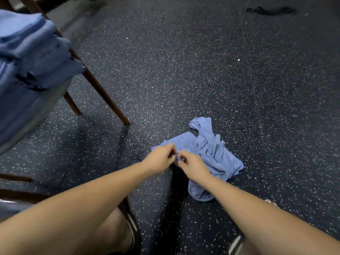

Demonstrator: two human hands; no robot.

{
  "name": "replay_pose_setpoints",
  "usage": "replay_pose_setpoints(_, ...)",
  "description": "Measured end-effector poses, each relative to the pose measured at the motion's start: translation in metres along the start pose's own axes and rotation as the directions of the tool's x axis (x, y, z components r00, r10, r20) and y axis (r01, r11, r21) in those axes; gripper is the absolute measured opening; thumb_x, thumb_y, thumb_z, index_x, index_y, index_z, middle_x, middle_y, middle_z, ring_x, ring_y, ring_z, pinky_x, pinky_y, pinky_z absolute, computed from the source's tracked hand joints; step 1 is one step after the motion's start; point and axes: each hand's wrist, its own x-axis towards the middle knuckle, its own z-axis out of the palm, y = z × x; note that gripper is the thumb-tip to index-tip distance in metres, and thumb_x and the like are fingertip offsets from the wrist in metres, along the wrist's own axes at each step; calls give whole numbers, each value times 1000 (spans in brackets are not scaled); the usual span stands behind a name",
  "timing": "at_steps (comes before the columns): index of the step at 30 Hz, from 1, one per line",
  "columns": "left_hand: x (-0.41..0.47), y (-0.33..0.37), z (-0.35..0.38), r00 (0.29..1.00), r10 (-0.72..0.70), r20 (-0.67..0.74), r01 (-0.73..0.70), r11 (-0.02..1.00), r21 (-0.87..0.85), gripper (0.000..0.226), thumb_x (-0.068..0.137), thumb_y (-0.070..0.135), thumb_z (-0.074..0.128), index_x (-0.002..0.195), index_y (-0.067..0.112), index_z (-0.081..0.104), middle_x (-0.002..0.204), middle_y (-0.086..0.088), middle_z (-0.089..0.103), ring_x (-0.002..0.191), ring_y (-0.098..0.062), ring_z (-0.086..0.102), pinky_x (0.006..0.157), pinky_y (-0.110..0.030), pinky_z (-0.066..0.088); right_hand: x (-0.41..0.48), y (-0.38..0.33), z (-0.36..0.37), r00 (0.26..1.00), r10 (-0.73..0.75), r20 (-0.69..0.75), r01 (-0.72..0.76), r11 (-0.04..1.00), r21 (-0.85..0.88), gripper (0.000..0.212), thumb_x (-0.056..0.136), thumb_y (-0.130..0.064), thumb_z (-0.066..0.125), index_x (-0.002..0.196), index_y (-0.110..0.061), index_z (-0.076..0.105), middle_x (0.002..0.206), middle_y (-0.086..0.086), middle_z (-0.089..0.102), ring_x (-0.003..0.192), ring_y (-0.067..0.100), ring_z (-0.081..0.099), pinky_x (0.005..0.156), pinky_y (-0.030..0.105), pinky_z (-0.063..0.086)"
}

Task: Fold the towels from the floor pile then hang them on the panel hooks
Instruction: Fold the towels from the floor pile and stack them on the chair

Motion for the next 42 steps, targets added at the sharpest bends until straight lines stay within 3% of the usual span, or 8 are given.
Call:
replay_pose_setpoints(3, 2, 24, -47, 998, 48, -50, -52, 996, -77, 14, 95, 18, 73, 107, 23, 67, 90, 14, 72, 81, -11, 64, 75, -27, 48, 9, -27, -43, 998, -54, -38, 56, 997, 49, 29, 96, -16, 70, 78, -31, 54, 70, -7, 57, 70, 13, 51, 71, 34, 41)
replay_pose_setpoints(8, -4, 68, -114, 988, 132, -81, -140, 985, -97, 25, 86, 13, 81, 102, 28, 71, 89, 12, 74, 86, -6, 70, 83, -32, 58, 10, -70, -111, 985, -153, -79, 154, 988, 11, 17, 103, -23, 65, 87, -17, 68, 72, -6, 61, 69, 6, 51, 69, 32, 41)
replay_pose_setpoints(15, -16, 141, -178, 963, 197, -185, -229, 959, -170, 17, 89, 40, 85, 93, 33, 71, 84, 11, 74, 74, -6, 64, 74, -37, 57, -22, -132, -194, 963, -252, -95, 245, 966, -80, 34, 108, -23, 59, 74, -24, 57, 68, -12, 56, 63, -2, 50, 61, 27, 36)
replay_pose_setpoints(17, -19, 160, -198, 954, 208, -215, -246, 954, -170, 14, 89, 39, 85, 92, 34, 73, 85, 8, 75, 76, -11, 68, 77, -43, 59, -32, -150, -217, 952, -283, -115, 274, 958, -88, 38, 108, -22, 58, 71, -24, 52, 65, -13, 51, 58, -4, 50, 56, 21, 32)
replay_pose_setpoints(20, -24, 185, -226, 934, 215, -285, -266, 952, -154, 10, 90, 30, 82, 91, 33, 72, 84, 9, 75, 78, -15, 70, 78, -43, 60, -45, -176, -248, 922, -350, -166, 338, 936, -95, 39, 109, -28, 57, 74, -12, 53, 67, -11, 50, 60, 3, 44, 58, 28, 32)
replay_pose_setpoints(27, -34, 223, -258, 912, 226, -341, -238, 971, 8, 15, 84, 19, 75, 76, 22, 62, 68, 11, 64, 61, -5, 53, 62, -27, 45, -66, -231, -307, 810, -468, -353, 441, 884, -159, 42, 109, -27, 57, 71, -17, 43, 65, -8, 43, 58, 6, 36, 56, 29, 26)
replay_pose_setpoints(33, -30, 219, -288, 891, 215, -399, -182, 976, 119, 15, 83, 14, 74, 77, 25, 67, 67, 10, 65, 57, 4, 53, 56, -14, 39, -65, -240, -341, 746, -360, -559, 446, 895, 19, 39, 107, -24, 55, 75, -10, 41, 69, -6, 40, 65, 10, 35, 64, 37, 27)
replay_pose_setpoints(42, 7, 188, -286, 957, 153, -246, -178, 981, -82, 15, 97, 21, 53, 85, 19, 63, 72, 10, 59, 68, -11, 48, 67, -33, 40, -62, -228, -363, 661, -286, -694, 437, 898, 46, 42, 108, -31, 55, 80, -3, 41, 72, -1, 35, 66, 12, 32, 60, 35, 24)
